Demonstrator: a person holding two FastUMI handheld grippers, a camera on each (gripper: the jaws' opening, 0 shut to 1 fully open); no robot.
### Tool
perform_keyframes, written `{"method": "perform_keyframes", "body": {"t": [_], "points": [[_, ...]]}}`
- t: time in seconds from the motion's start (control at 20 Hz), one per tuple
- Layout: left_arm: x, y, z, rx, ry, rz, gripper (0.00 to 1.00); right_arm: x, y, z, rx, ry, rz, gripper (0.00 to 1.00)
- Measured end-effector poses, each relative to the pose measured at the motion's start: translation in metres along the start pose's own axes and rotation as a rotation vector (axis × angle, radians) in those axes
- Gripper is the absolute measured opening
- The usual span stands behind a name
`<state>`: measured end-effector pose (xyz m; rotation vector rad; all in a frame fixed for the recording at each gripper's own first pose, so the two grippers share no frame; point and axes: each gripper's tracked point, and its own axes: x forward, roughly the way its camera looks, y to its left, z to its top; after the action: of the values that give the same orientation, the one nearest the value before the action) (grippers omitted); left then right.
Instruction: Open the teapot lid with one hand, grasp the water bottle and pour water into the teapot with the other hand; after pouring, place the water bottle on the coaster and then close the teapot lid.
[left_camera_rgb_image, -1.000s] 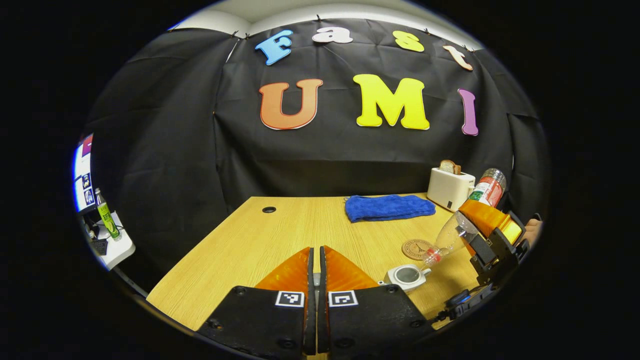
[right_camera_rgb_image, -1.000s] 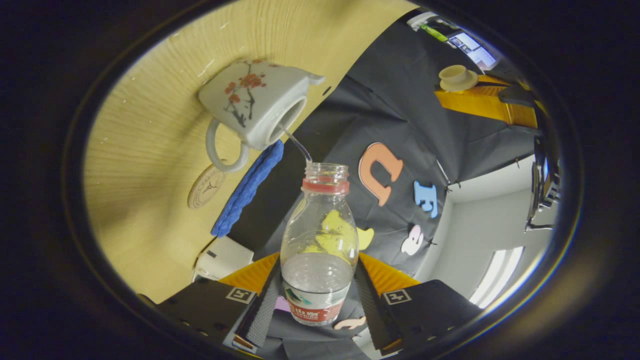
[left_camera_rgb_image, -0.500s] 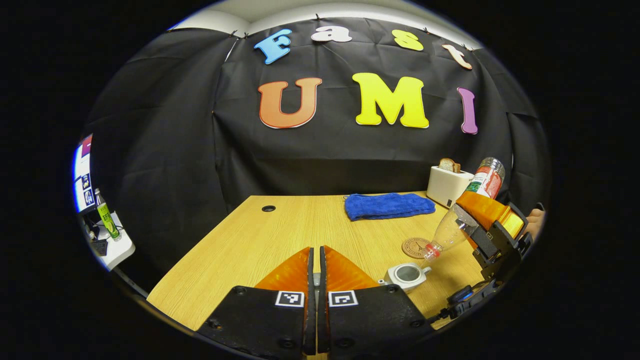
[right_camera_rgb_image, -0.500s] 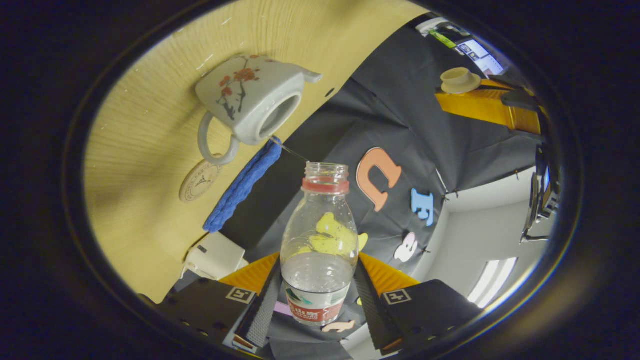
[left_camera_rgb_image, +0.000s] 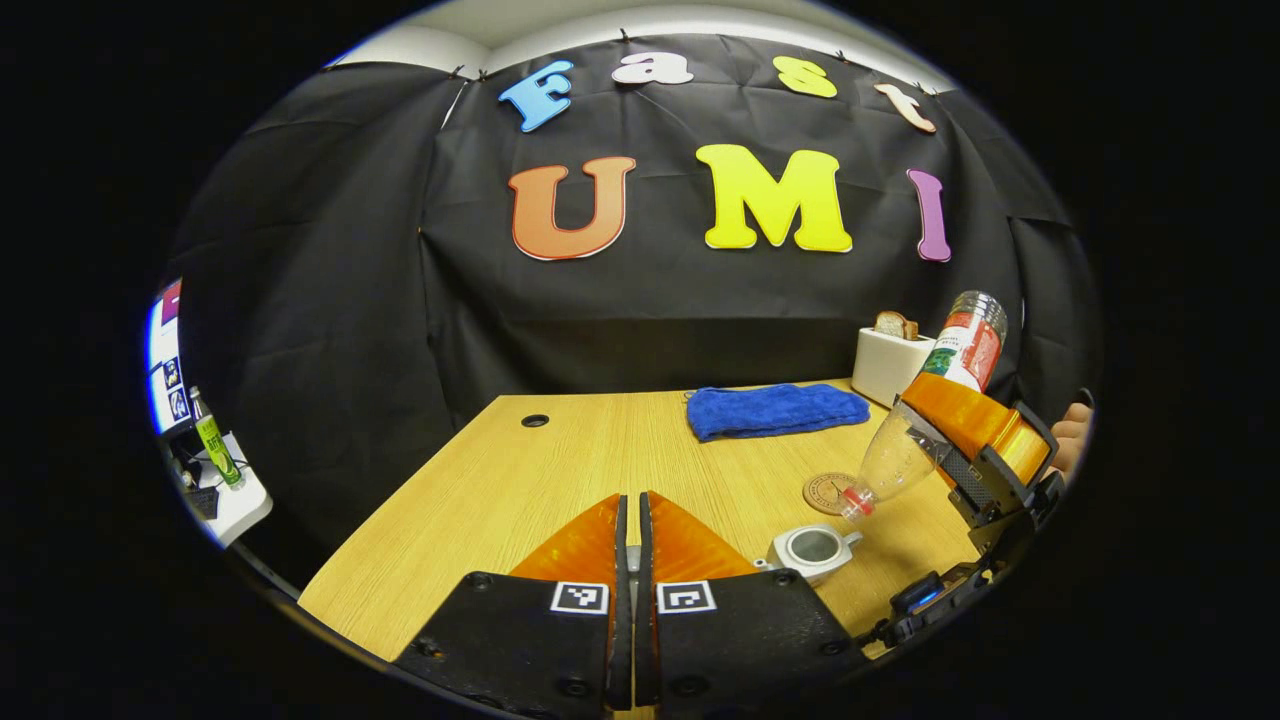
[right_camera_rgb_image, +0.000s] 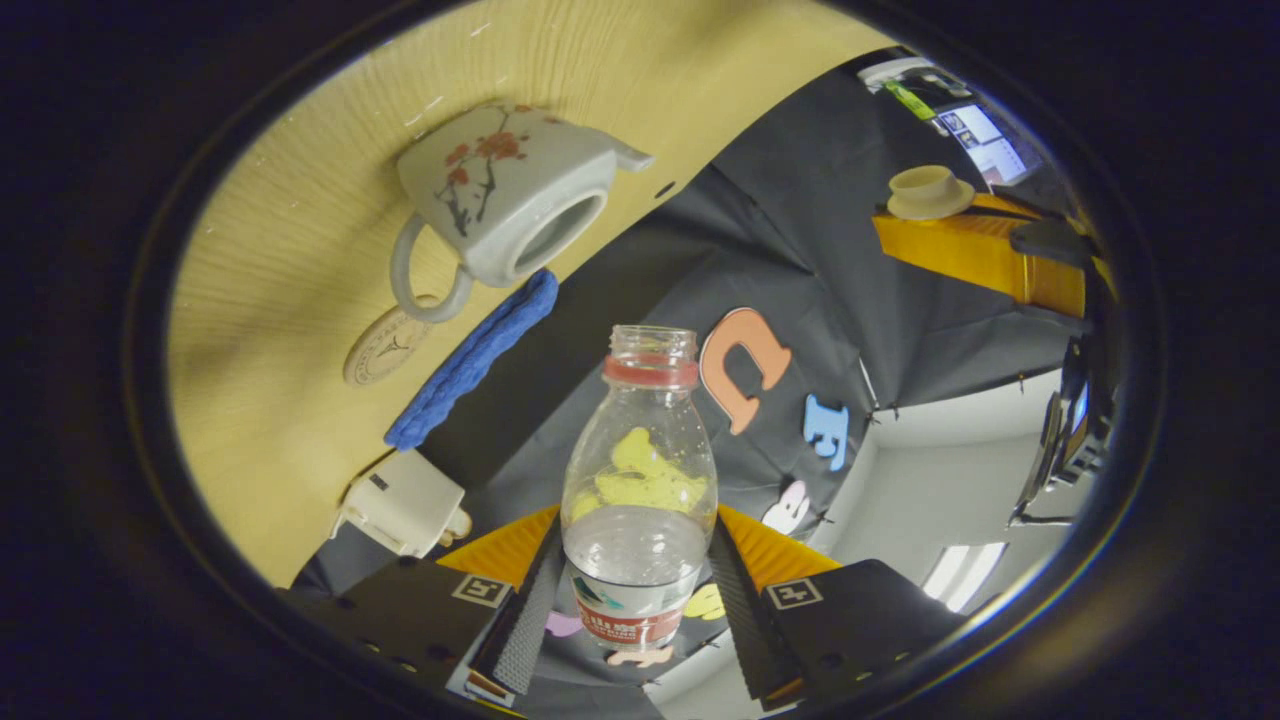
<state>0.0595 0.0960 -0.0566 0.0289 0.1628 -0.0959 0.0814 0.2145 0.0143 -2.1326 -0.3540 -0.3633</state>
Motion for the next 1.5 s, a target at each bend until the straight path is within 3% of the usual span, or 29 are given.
{"method": "perform_keyframes", "body": {"t": [0.2,0.4,0.6,0.65,0.75,1.05,1.2,1.5], "points": [[0.002,-0.002,0.000,0.002,0.006,-0.004,0.04,-0.002,-0.009,0.005,-0.027,0.003,-0.043,0.77],[0.002,-0.003,-0.002,-0.003,0.012,-0.005,0.04,-0.001,-0.001,-0.004,0.029,0.023,-0.034,0.79],[0.003,-0.002,-0.001,0.004,0.009,0.005,0.04,-0.002,0.025,-0.026,0.273,0.079,0.070,0.77],[0.003,-0.002,-0.002,0.004,0.008,0.003,0.04,-0.005,0.027,-0.033,0.310,0.102,0.075,0.80],[0.004,-0.003,-0.001,-0.003,0.004,-0.001,0.04,-0.003,0.035,-0.043,0.362,0.132,0.091,0.77],[0.003,-0.002,0.005,-0.025,-0.027,0.000,0.04,-0.008,0.089,-0.064,0.581,0.201,0.223,0.77],[0.005,0.001,0.001,-0.033,-0.013,0.005,0.04,-0.004,0.104,-0.064,0.769,0.225,0.303,0.80],[0.006,0.004,0.001,-0.037,-0.012,0.013,0.04,0.011,0.101,-0.050,1.207,0.220,0.398,0.77]]}}
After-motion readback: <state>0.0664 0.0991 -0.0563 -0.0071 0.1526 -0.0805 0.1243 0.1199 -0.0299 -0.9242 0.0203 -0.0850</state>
